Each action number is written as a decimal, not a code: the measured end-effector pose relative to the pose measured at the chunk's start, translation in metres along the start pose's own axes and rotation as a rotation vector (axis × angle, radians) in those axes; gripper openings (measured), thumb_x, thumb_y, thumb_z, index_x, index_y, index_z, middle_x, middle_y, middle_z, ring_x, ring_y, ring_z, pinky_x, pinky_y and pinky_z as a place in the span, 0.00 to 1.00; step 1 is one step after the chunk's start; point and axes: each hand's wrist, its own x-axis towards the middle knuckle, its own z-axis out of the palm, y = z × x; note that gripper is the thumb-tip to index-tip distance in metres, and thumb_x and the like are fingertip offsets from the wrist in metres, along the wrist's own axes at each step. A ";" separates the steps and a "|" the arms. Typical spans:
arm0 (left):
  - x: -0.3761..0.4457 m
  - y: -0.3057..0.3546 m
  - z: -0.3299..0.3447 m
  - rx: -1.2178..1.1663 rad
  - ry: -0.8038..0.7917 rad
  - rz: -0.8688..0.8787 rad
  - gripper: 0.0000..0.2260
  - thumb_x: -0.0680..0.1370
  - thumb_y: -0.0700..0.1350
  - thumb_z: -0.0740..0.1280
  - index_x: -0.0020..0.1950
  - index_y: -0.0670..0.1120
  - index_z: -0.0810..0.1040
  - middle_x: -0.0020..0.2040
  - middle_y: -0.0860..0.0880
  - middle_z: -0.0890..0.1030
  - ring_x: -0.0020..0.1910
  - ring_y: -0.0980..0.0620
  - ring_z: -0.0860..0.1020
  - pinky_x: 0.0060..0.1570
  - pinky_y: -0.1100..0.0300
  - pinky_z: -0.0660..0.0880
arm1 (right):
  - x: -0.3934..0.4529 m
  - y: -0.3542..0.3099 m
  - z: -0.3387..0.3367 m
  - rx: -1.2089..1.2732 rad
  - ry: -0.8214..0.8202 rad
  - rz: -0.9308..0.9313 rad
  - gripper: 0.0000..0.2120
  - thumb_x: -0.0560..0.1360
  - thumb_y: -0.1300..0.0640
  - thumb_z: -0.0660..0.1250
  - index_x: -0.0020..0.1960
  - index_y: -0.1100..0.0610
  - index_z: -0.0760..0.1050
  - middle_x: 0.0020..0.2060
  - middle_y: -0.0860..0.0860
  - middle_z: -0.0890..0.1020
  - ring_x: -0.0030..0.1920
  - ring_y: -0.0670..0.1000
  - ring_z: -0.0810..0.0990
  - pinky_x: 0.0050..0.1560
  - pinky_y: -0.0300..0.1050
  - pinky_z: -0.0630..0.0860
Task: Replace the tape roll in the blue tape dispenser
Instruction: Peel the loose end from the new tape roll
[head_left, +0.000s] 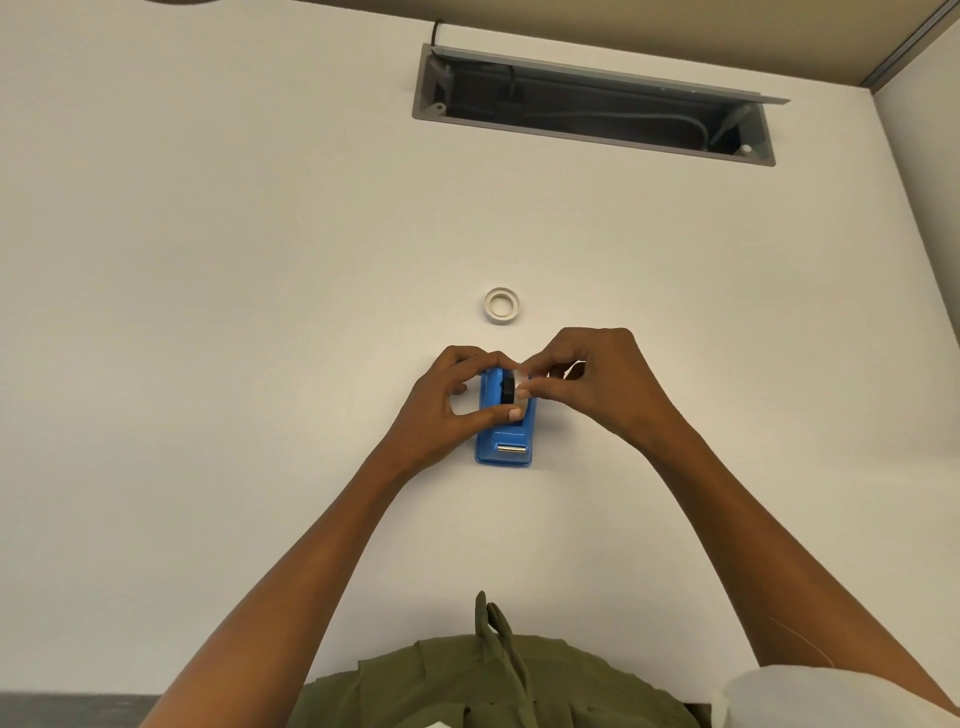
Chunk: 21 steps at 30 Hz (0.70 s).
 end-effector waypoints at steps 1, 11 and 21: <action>0.000 0.000 0.000 0.001 0.000 0.000 0.19 0.67 0.58 0.71 0.54 0.70 0.70 0.56 0.63 0.72 0.56 0.66 0.71 0.49 0.75 0.69 | 0.000 -0.001 0.000 -0.018 0.008 -0.007 0.06 0.66 0.58 0.76 0.44 0.56 0.84 0.39 0.51 0.84 0.40 0.50 0.80 0.41 0.40 0.74; 0.001 -0.003 0.001 -0.004 0.006 -0.010 0.21 0.68 0.54 0.73 0.57 0.63 0.71 0.57 0.59 0.72 0.56 0.63 0.72 0.49 0.74 0.69 | 0.001 -0.010 0.002 -0.143 0.001 -0.075 0.02 0.71 0.59 0.71 0.41 0.56 0.82 0.40 0.52 0.82 0.38 0.50 0.76 0.44 0.46 0.74; -0.009 -0.004 -0.008 0.144 -0.222 -0.009 0.49 0.58 0.62 0.77 0.70 0.69 0.51 0.70 0.66 0.60 0.67 0.66 0.61 0.64 0.65 0.63 | -0.012 0.006 0.012 -0.093 0.132 -0.069 0.03 0.72 0.55 0.71 0.43 0.54 0.82 0.56 0.50 0.75 0.61 0.51 0.69 0.59 0.46 0.64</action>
